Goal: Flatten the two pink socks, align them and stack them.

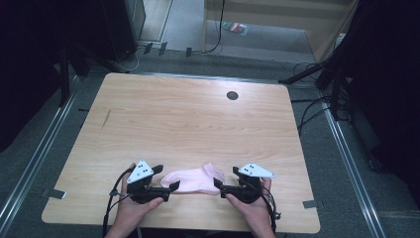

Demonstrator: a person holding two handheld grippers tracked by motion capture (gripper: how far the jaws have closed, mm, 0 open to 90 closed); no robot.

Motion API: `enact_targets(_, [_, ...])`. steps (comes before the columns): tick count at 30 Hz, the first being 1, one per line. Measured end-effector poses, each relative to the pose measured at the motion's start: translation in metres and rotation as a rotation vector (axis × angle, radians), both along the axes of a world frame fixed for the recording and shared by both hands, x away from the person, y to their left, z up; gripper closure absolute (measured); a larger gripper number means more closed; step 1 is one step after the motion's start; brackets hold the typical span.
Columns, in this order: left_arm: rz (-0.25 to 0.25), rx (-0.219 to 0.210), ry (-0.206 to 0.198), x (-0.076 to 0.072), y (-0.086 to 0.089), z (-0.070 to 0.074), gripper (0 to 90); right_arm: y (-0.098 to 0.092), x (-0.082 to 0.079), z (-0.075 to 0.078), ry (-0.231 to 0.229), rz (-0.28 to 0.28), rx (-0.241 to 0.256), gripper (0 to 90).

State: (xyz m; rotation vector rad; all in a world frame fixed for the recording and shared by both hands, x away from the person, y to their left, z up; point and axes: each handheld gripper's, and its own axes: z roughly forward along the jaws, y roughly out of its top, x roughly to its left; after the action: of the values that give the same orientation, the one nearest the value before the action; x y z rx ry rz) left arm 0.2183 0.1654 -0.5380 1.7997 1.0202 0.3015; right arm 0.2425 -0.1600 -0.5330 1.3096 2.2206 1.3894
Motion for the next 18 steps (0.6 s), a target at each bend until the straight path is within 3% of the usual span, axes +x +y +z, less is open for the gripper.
enact_targets(3, [-0.01,-0.014,0.002,0.001,0.008,0.001,7.4,-0.004,-0.001,0.005,-0.013,-0.026,-0.022,12.3])
enact_targets(7, [0.017,-0.043,0.009,0.002,0.02,0.002,4.0,-0.012,0.0,0.006,-0.01,-0.022,0.001,7.7])
enact_targets(18, [0.141,-0.007,0.004,0.007,0.051,0.001,3.1,-0.038,0.005,0.01,-0.018,-0.087,-0.002,7.6])
